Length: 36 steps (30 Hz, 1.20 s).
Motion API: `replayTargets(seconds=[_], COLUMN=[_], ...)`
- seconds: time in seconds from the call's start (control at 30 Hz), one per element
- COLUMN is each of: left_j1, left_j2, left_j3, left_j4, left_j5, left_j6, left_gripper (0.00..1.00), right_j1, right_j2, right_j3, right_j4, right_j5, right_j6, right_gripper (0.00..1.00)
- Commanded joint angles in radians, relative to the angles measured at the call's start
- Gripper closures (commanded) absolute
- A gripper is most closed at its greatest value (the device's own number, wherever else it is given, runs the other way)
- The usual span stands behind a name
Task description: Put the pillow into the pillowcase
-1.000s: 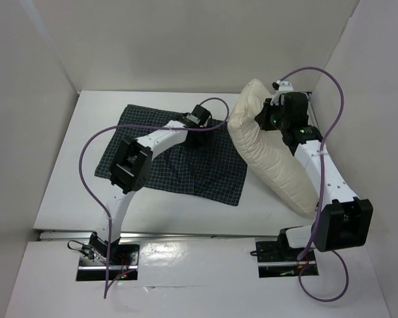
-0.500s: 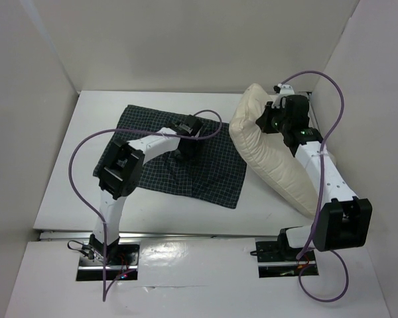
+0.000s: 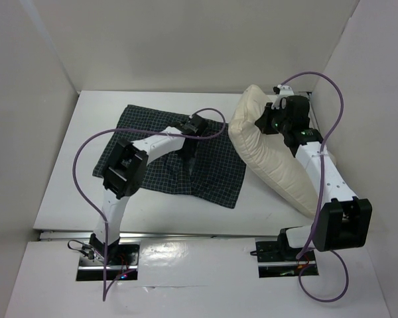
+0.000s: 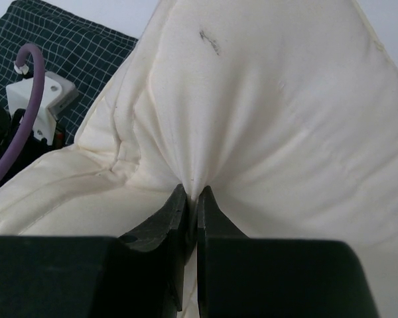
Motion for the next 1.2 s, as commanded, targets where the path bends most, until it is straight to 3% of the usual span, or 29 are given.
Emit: replayTargets(seconds=[0.0, 0.23, 0.4, 0.73, 0.9, 1.03, 1.17], left_j1=[-0.002, -0.002, -0.002, -0.002, -0.002, -0.002, -0.02], left_j2=[-0.083, -0.243, -0.24, -0.287, -0.361, -0.425, -0.467], left_j3=[0.029, -0.043, 0.022, -0.028, -0.101, -0.183, -0.253], left_j4=[-0.007, 0.077, 0.039, 0.027, 0.04, 0.063, 0.099], left_j5=[-0.077, -0.166, -0.185, -0.197, -0.154, -0.098, -0.041], left_j6=[-0.016, -0.027, -0.008, -0.039, -0.039, -0.039, -0.048], left_gripper=[1.0, 1.0, 1.0, 1.0, 1.0, 1.0, 1.0], right_j1=[-0.007, 0.018, 0.117, 0.319, 0.347, 0.367, 0.385], right_j2=[-0.059, -0.094, -0.122, -0.004, 0.143, 0.162, 0.199], right_j3=[0.0, -0.068, -0.151, -0.222, -0.152, -0.119, -0.095], right_j4=[0.086, 0.086, 0.072, -0.061, -0.051, 0.084, 0.207], right_j5=[-0.079, -0.212, -0.384, -0.478, -0.341, -0.213, -0.201], right_j6=[-0.009, -0.099, -0.217, -0.418, -0.353, -0.279, -0.268], right_gripper=[1.0, 1.0, 1.0, 1.0, 1.0, 1.0, 1.0])
